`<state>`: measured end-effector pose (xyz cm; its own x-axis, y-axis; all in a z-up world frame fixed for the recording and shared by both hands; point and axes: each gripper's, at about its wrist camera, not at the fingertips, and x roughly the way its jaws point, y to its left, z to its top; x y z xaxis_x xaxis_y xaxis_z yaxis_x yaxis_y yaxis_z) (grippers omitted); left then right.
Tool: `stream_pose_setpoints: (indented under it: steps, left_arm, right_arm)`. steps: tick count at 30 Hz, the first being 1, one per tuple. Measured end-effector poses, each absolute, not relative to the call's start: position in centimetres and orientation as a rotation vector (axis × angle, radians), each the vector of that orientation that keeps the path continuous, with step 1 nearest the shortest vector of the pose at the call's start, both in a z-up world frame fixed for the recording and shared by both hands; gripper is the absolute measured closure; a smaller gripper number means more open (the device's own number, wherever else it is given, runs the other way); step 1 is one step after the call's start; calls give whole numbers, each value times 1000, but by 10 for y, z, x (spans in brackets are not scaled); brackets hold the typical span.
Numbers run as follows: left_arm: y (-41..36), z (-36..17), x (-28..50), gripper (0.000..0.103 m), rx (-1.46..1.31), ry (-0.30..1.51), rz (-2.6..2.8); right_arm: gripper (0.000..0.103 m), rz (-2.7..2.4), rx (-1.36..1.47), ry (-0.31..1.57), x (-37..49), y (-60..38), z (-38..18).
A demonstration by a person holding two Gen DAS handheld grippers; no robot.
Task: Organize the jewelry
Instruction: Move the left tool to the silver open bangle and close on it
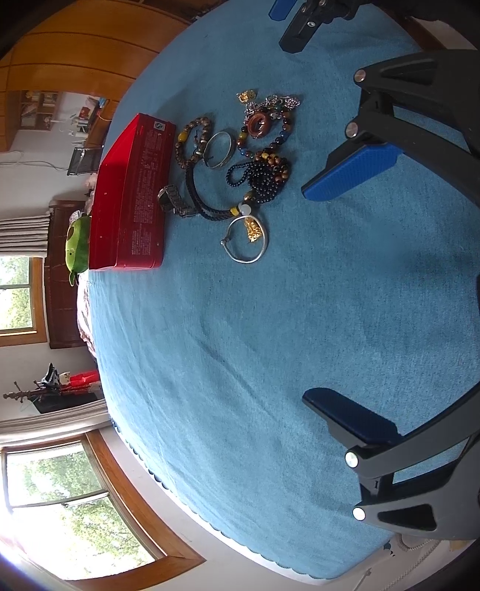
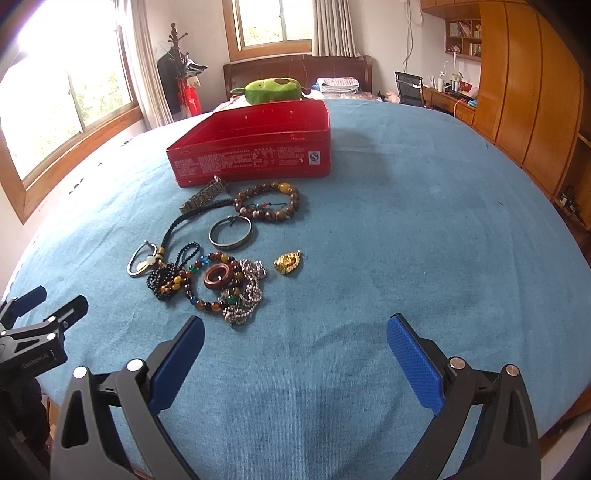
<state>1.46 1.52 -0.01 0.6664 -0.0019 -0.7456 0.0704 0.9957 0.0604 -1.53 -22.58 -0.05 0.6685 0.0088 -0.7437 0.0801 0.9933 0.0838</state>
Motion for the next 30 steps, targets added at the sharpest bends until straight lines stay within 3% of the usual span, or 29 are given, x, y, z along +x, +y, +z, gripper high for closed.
stream_pose_setpoints:
  steps: [7,14,22,25,27,30]
  left_arm:
    - [25,5,33,3,36,852,-89]
    - [22,3,69,3,6,955,-147]
    - [0,-7,115,4,38,1074,-180]
    - [-6,-13,131,10,48,1115,-162]
    - [-8,-17,137,19,44,1142,-166]
    - [-14,-23,143,21,40,1179,-192]
  right_arm:
    - [4,41,139,832,3,-229,4]
    - [21,153,214,895,31,-236,1]
    - [25,170,270,972,62,-243,-10]
    - [25,166,268,977,66,-244,-13]
    - [25,167,265,981,69,-244,-14]
    - [25,164,261,992,73,-245,-16]
